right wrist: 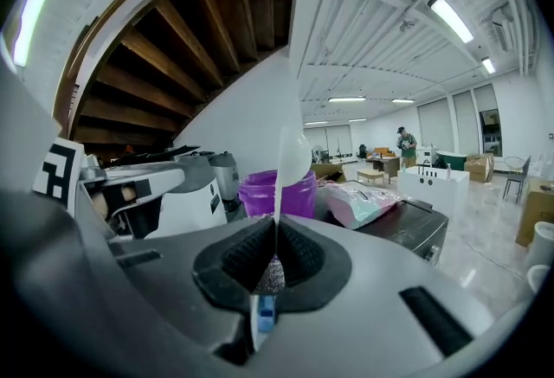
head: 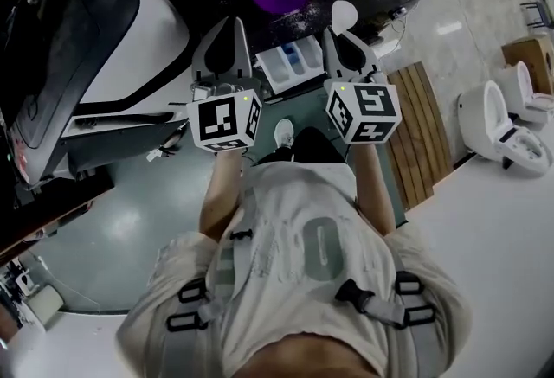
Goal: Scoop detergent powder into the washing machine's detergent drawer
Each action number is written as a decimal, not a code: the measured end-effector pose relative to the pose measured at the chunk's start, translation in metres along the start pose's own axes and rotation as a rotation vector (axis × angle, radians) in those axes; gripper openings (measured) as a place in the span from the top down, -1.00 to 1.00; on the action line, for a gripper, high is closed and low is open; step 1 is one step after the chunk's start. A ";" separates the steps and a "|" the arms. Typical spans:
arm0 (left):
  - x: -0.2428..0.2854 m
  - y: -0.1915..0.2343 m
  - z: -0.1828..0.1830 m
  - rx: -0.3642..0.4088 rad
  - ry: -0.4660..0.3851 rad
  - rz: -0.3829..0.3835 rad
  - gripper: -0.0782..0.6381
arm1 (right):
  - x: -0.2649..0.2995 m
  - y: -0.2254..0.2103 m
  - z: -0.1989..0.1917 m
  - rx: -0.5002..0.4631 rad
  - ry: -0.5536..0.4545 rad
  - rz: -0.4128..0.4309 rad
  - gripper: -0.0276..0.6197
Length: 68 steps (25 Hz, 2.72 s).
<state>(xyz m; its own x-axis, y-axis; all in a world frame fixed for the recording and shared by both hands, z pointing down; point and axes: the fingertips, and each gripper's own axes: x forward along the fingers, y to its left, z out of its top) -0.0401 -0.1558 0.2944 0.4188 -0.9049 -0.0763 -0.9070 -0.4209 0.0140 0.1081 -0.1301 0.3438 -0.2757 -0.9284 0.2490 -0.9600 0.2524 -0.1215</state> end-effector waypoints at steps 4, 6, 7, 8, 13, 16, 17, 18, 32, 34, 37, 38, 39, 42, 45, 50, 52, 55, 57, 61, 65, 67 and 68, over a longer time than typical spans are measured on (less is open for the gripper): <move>0.012 0.009 -0.004 0.000 0.011 0.016 0.73 | 0.019 0.004 0.004 0.001 0.016 0.027 0.91; 0.015 0.012 -0.008 -0.007 0.020 0.026 0.73 | 0.025 0.005 0.004 0.008 0.030 0.039 0.91; 0.017 0.014 -0.009 -0.010 0.025 0.030 0.73 | 0.028 0.005 0.004 0.013 0.036 0.043 0.91; 0.018 0.015 -0.011 -0.012 0.028 0.034 0.73 | 0.030 0.004 0.004 0.018 0.041 0.048 0.91; 0.027 0.016 -0.012 -0.007 0.029 0.050 0.73 | 0.041 -0.003 0.002 0.030 0.055 0.063 0.91; 0.034 0.016 -0.011 -0.002 0.029 0.055 0.73 | 0.046 -0.007 0.002 0.042 0.063 0.073 0.91; 0.036 0.017 -0.011 -0.001 0.029 0.057 0.73 | 0.048 -0.007 0.002 0.048 0.065 0.077 0.91; 0.038 0.017 -0.011 -0.001 0.029 0.060 0.73 | 0.049 -0.008 0.003 0.053 0.067 0.082 0.91; 0.058 0.015 -0.014 0.002 0.040 0.069 0.73 | 0.061 -0.019 0.006 0.059 0.096 0.119 0.91; 0.059 0.017 -0.011 0.007 0.039 0.072 0.73 | 0.064 -0.020 0.012 0.030 0.120 0.136 0.91; 0.061 0.021 -0.008 0.007 0.036 0.083 0.73 | 0.069 -0.023 0.025 -0.058 0.177 0.170 0.91; 0.062 0.023 -0.007 0.006 0.034 0.087 0.73 | 0.072 -0.024 0.030 -0.100 0.201 0.182 0.91; 0.062 0.025 -0.006 0.004 0.032 0.091 0.73 | 0.075 -0.024 0.035 -0.148 0.226 0.194 0.91; 0.063 0.029 -0.005 -0.001 0.028 0.097 0.73 | 0.085 -0.023 0.048 -0.314 0.309 0.224 0.90; 0.063 0.034 -0.007 -0.010 0.029 0.102 0.73 | 0.097 -0.023 0.055 -0.491 0.415 0.244 0.91; 0.068 0.043 -0.007 -0.026 0.025 0.112 0.73 | 0.125 -0.028 0.059 -0.756 0.568 0.252 0.90; 0.072 0.046 -0.006 -0.027 0.020 0.113 0.73 | 0.134 -0.028 0.060 -0.831 0.603 0.254 0.90; 0.079 0.054 -0.005 -0.024 0.014 0.119 0.73 | 0.146 -0.025 0.057 -0.933 0.649 0.269 0.90; 0.084 0.063 -0.005 -0.029 0.014 0.129 0.73 | 0.157 -0.025 0.054 -1.026 0.682 0.272 0.90; 0.093 0.075 -0.008 -0.039 0.023 0.143 0.73 | 0.175 -0.038 0.046 -1.254 0.796 0.249 0.90; 0.098 0.080 -0.015 -0.056 0.036 0.151 0.73 | 0.185 -0.052 0.039 -1.470 0.928 0.230 0.90; 0.098 0.082 -0.020 -0.062 0.045 0.155 0.73 | 0.190 -0.053 0.036 -1.555 0.978 0.239 0.90; 0.098 0.083 -0.022 -0.064 0.049 0.157 0.73 | 0.192 -0.053 0.035 -1.590 1.003 0.248 0.90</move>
<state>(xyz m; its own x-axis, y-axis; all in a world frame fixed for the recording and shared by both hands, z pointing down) -0.0733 -0.2809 0.3105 0.2750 -0.9613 -0.0191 -0.9575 -0.2756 0.0852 0.1079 -0.3316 0.3646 0.2424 -0.5051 0.8283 0.1125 0.8627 0.4931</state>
